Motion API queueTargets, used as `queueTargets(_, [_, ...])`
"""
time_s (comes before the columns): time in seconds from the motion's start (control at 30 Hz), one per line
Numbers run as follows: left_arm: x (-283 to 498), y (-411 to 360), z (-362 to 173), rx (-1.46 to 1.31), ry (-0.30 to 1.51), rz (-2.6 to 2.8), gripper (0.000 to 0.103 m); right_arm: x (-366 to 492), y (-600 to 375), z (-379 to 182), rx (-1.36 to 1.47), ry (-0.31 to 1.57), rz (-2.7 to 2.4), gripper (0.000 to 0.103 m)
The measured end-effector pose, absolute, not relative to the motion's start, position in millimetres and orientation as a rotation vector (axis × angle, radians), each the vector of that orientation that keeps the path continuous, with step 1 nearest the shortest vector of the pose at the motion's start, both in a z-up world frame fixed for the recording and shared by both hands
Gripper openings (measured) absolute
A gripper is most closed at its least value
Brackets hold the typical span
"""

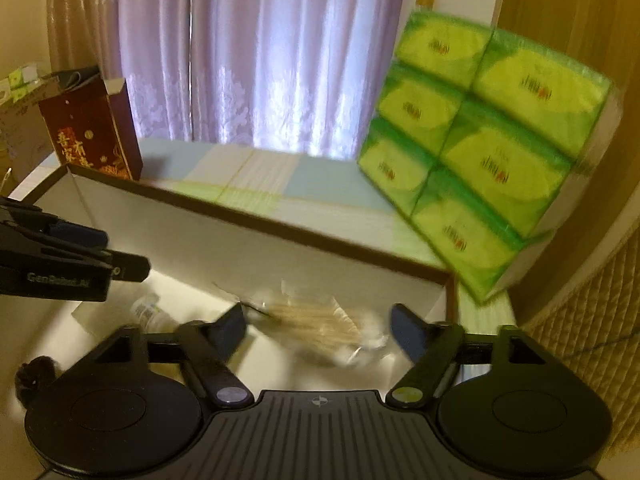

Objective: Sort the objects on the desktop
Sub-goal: 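Open the left tool to drop the pill bottle while the right tool releases the swab bag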

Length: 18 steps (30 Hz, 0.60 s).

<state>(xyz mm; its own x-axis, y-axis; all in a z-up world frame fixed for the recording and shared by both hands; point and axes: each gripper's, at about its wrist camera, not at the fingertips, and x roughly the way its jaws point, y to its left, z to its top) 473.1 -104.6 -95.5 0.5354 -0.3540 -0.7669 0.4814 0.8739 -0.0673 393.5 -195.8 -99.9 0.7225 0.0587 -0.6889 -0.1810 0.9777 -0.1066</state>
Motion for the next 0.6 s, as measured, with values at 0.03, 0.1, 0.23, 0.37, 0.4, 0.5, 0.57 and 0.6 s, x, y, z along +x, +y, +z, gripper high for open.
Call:
queueTargets(0.03, [472.3, -103.1, -93.7, 0.157, 0.870, -0.500, 0.052, 391.2, -194.9, -98.1, -0.179, 0.728, 0.136, 0.091])
queueTargets(0.1, [470.5, -100.3, -89.9, 0.150, 0.860, -0.497, 0.056, 388.6, -193.4, -95.1, -0.185, 0.708, 0.155, 0.093])
queueTargets(0.23, [463.0, -96.2, -83.3, 0.150, 0.846, -0.502, 0.065, 382.9, -193.7, -90.4, -0.171, 0.708, 0.176, 0.096])
queueTargets(0.37, [450.8, -92.3, -75.9, 0.156, 0.835, -0.513, 0.074, 371.3, -193.6, -85.9, -0.153, 0.729, 0.205, 0.101])
queueTargets(0.4, [448.1, -91.5, -74.3, 0.158, 0.835, -0.515, 0.076, 368.2, -193.1, -85.4, -0.152, 0.734, 0.208, 0.101])
queueTargets(0.5, [439.2, -88.9, -69.1, 0.163, 0.835, -0.511, 0.082, 359.3, -191.2, -82.8, -0.143, 0.752, 0.221, 0.101])
queueTargets(0.57, [433.9, -86.1, -65.5, 0.160, 0.835, -0.512, 0.084, 353.8, -189.9, -80.4, -0.132, 0.765, 0.223, 0.101])
queueTargets(0.6, [431.1, -84.3, -63.2, 0.159, 0.837, -0.507, 0.085, 351.3, -189.5, -78.9, -0.126, 0.771, 0.222, 0.101])
